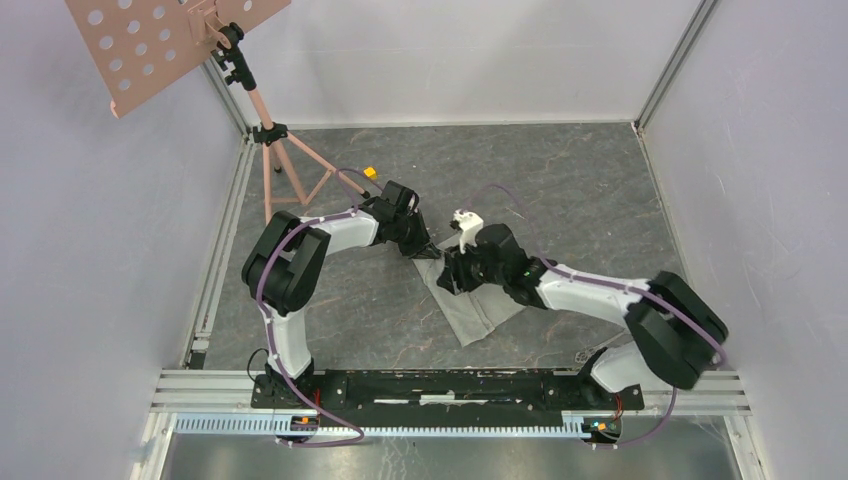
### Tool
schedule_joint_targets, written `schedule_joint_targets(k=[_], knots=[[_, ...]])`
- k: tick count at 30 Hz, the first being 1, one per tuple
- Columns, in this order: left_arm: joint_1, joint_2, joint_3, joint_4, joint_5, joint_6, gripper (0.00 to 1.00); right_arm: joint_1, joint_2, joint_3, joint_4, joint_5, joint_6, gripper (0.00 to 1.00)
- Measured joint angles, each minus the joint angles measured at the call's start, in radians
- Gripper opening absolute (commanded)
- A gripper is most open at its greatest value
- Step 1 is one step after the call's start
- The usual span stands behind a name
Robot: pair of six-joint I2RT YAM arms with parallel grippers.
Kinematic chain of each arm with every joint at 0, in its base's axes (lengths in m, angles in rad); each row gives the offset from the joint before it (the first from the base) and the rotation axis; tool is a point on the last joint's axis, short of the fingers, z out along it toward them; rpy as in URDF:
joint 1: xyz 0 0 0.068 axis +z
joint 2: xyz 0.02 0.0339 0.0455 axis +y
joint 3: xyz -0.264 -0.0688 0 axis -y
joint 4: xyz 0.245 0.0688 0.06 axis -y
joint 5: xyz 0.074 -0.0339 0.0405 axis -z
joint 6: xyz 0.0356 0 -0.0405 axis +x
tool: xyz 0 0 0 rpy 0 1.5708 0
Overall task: Fold the napkin into a case and place the utensils inside
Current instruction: Smooth out the 2/3-rectangle-folded napkin at the center of the board.
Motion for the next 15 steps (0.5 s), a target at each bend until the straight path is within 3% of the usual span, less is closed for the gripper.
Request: schedule_joint_targets(k=[9,15], knots=[[0.012,0.006,0.0,0.006,0.021,0.0,0.06,-0.046,0.311,0.102,0.203,-0.27,0.012,0.45],[0.022,0.009,0.0,0.006,0.027,0.0,0.06,-0.056,0.356,0.064,0.277,-0.369,0.035,0.45]])
